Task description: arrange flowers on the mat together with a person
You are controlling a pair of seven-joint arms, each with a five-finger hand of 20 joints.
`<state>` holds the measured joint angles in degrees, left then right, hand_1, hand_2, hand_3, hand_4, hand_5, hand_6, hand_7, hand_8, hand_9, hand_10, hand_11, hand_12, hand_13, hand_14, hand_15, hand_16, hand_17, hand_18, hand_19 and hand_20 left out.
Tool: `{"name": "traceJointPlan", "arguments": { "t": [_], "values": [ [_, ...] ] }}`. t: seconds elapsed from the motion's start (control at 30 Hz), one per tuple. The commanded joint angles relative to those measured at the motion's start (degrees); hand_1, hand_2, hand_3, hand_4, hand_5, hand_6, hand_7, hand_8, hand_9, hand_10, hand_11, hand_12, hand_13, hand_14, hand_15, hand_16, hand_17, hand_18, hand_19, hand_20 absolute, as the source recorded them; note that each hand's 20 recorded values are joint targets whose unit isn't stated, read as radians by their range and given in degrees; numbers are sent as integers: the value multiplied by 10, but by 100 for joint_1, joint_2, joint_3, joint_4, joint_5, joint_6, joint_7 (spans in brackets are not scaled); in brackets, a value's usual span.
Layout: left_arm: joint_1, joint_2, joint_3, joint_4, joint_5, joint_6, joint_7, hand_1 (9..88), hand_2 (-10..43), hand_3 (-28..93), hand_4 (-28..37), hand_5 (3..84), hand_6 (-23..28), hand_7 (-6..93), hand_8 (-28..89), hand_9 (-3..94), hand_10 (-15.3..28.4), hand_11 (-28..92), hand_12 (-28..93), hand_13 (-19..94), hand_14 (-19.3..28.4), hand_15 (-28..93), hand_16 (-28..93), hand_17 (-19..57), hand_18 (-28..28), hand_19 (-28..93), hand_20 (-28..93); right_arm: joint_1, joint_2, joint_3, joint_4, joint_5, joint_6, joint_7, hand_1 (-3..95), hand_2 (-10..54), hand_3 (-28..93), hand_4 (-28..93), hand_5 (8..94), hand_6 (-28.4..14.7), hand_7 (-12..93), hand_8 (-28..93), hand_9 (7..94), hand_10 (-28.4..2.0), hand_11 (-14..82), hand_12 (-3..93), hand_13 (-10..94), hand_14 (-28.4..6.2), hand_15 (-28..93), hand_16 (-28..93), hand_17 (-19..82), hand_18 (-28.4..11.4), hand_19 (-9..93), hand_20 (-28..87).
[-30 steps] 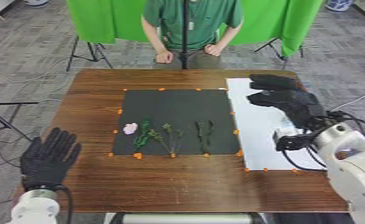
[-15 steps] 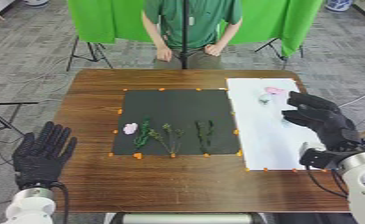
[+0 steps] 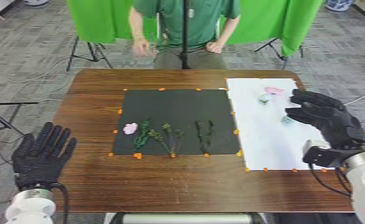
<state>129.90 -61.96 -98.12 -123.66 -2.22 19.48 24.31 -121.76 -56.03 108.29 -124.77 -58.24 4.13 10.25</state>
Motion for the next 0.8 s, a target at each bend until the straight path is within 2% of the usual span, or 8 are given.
{"name": "traceJointPlan", "arguments": {
  "t": [0.03,0.4,0.73,0.8],
  "values": [
    [50,-110,71,8,-37,55,-15,295,157,759,-283,526,82,155,-113,462,140,230,58,342,154,351,-103,-62,156,435,100,-17,-81,-43,-35,-60,0,42,389,-77,788,-283,432,-23,191,-135,411,-115,98,144,425,-136,144,232,130,-175,399,144],
    [87,-150,49,-13,-70,90,4,294,157,760,-283,527,83,156,-112,462,140,230,59,344,156,354,-103,-63,157,437,103,-2,-68,-68,-49,-47,68,74,390,-78,790,-283,432,-23,191,-135,411,-114,97,144,427,-135,144,232,131,-174,402,146],
    [144,-172,42,-41,-156,166,67,295,159,760,-283,528,86,158,-112,462,141,232,62,345,162,374,-100,-64,159,440,105,48,-52,-133,-59,-106,111,215,391,-74,788,-283,436,-20,197,-139,415,-114,97,143,429,-134,148,233,129,-177,413,152],
    [129,-200,30,-35,-136,171,30,295,160,759,-283,527,86,159,-111,463,141,235,63,346,163,378,-99,-64,159,440,106,29,-48,-152,-73,-187,188,254,392,-73,787,-283,437,-20,196,-140,415,-114,98,143,432,-134,152,233,131,-180,433,161]
  ]
}}
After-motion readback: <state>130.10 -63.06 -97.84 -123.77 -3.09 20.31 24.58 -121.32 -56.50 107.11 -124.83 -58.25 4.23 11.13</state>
